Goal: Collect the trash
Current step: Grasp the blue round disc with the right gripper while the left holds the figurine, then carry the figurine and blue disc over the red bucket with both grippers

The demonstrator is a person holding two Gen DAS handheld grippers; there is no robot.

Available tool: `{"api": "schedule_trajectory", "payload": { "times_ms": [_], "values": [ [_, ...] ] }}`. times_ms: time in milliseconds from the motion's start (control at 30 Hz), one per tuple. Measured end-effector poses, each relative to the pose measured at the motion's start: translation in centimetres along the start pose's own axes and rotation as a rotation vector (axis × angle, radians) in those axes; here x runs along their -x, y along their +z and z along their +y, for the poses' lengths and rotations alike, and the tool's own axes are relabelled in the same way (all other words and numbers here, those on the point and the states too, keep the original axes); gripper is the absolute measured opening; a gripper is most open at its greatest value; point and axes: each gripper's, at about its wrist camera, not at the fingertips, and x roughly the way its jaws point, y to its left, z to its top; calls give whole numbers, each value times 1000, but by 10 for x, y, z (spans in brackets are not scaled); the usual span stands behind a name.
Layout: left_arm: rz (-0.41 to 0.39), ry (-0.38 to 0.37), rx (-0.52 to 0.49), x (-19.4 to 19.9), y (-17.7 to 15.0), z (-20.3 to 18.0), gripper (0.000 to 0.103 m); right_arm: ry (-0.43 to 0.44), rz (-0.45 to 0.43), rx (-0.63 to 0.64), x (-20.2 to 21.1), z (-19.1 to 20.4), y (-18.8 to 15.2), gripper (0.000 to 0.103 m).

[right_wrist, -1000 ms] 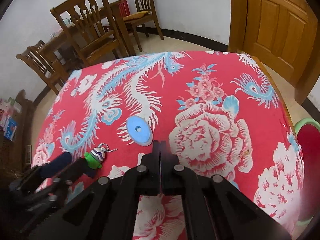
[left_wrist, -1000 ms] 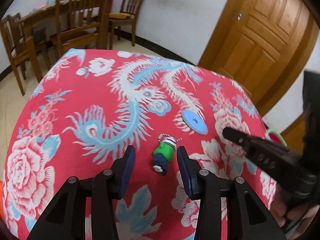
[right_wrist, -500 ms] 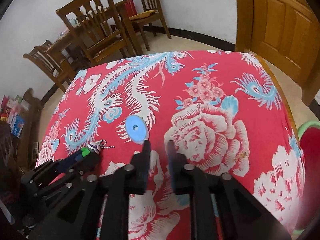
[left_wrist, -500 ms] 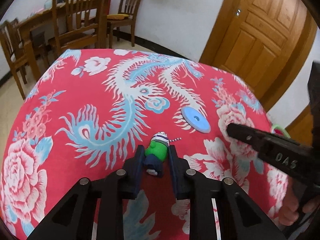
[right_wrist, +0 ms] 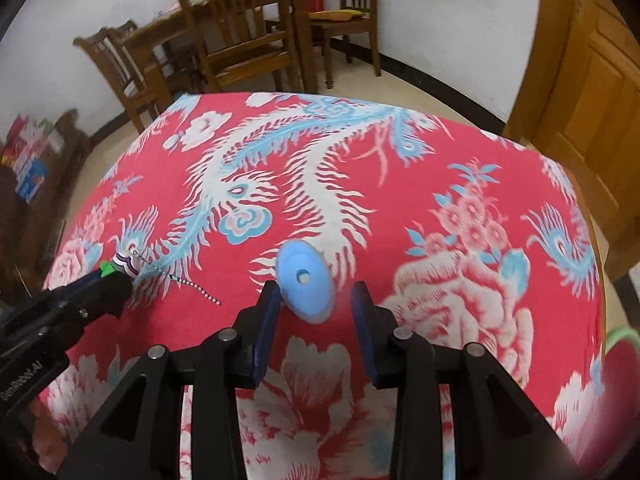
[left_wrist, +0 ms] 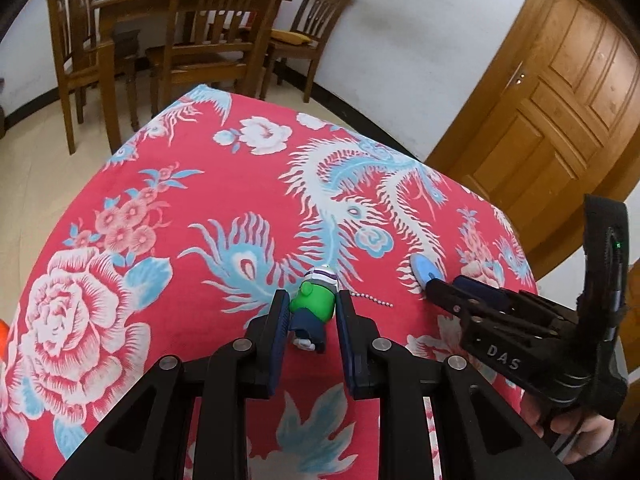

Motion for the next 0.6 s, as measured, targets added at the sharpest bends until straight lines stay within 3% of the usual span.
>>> {"api": "schedule_trajectory", "payload": {
  "times_ms": [300, 600],
  "values": [
    [1, -7, 5, 0, -1, 3, 23, -44, -10, 99, -7, 13, 3, 33],
    [-6, -7, 2, 5, -3, -2, 23, -6, -27, 16, 4, 2, -2, 32]
  ]
}}
